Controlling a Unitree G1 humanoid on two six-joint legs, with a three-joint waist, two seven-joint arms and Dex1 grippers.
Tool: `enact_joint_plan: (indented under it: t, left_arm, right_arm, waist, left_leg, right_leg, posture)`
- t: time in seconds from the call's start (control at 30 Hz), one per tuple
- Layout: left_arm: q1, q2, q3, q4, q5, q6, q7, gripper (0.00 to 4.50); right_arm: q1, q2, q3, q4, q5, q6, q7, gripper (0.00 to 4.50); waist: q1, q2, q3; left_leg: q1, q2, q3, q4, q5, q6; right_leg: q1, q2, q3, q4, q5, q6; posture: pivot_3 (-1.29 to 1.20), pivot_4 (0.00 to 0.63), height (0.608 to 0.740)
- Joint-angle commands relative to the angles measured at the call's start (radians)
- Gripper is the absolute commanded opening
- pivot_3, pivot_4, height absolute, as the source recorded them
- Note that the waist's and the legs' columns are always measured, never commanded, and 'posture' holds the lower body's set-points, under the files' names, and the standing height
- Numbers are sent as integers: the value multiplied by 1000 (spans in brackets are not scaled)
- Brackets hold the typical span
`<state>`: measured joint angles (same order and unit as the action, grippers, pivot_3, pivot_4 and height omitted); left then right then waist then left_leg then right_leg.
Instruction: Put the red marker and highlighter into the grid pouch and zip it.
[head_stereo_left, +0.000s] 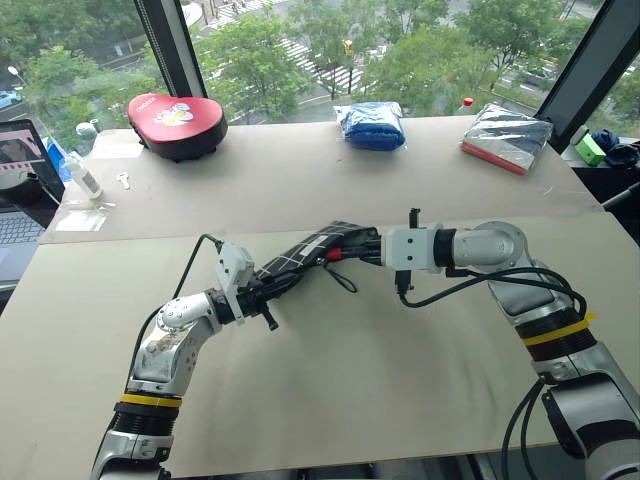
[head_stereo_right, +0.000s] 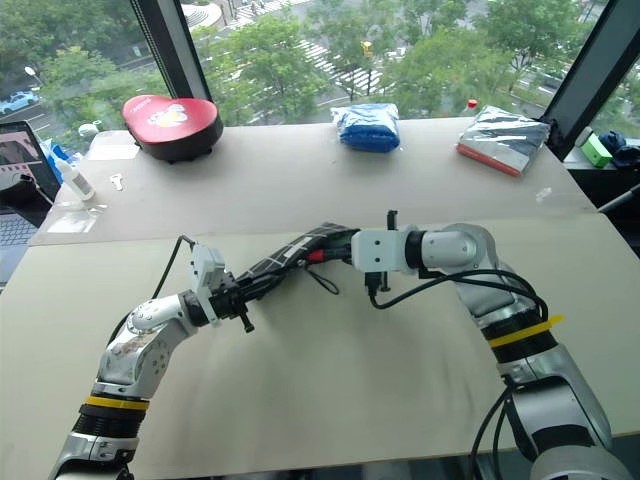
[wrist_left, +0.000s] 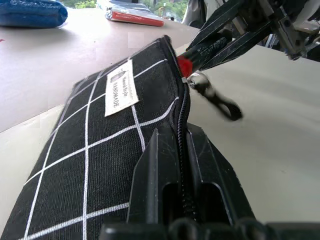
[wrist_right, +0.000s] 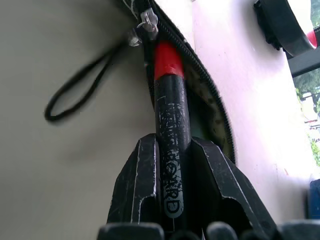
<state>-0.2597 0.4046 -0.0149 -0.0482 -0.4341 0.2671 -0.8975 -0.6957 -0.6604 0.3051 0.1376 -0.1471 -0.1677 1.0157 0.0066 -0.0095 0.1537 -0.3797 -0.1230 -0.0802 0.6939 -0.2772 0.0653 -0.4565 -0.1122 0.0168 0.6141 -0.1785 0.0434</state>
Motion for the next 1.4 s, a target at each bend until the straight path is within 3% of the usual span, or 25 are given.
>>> enact_joint_plan:
  t: [0.03,0.3,0.8,0.87,1.03,1.27,1.37,1.4]
  left_arm:
    - [3,4,6,-50,-22,3,-8,0]
    - [2,4,10,-55,-28,9,-9,0]
    - [-18,-3,0,-49,-36,24,-25,0]
    - [-19,-4,2,-51,-37,25,-23,0]
    - [-11,-1,11,-54,-38,25,-19,0]
    - [-5,-8,16,-55,-43,30,-4,0]
    - [-9,-15,25,-49,-49,40,17,0]
    - [-12,-14,28,-44,-47,40,23,0]
  right_arm:
    - [-36,-19,-21,30,-27,-57,-24,530]
    - [-75,-18,-11,98,-56,-134,-40,530]
    - [-138,233,119,157,-157,-333,-147,530]
    - [-128,234,118,162,-140,-324,-125,1552]
    - [-152,207,68,207,-128,-307,-137,3069]
    - [-164,126,4,227,-26,-336,-85,3069]
    - [-135,93,-54,144,140,-201,20,3069]
    - [-110,56,-79,81,226,-63,84,3069]
  waist:
    - [-1,0,0]
    - [-3,0,0]
    - [-20,0,0]
    - [-20,0,0]
    - [-20,0,0]
    - [-20,0,0]
    - [-20,0,0]
    - [-20,0,0]
  left_leg:
    - [0,0,0,0,0,0]
    - [0,0,0,0,0,0]
    - [0,0,0,0,0,0]
    - [1,0,0,0,0,-1]
    - [1,0,0,0,0,-1]
    - [1,0,0,0,0,-1]
    - [0,0,0,0,0,-1]
    - [0,0,0,0,0,-1]
  right_leg:
    - [0,0,0,0,0,0]
    - [0,0,0,0,0,0]
    - [0,1,0,1,0,0]
    - [-1,1,0,2,0,0]
    - [0,1,0,1,0,0]
    - [-1,1,0,2,0,0]
    - [0,1,0,1,0,0]
    - [0,1,0,1,0,0]
  posture:
    - [0,150,740]
    - [0,150,740]
    - [0,150,740]
    - [0,150,740]
    - [0,150,740]
    - [0,150,740]
    - [0,150,740]
    - [0,150,740]
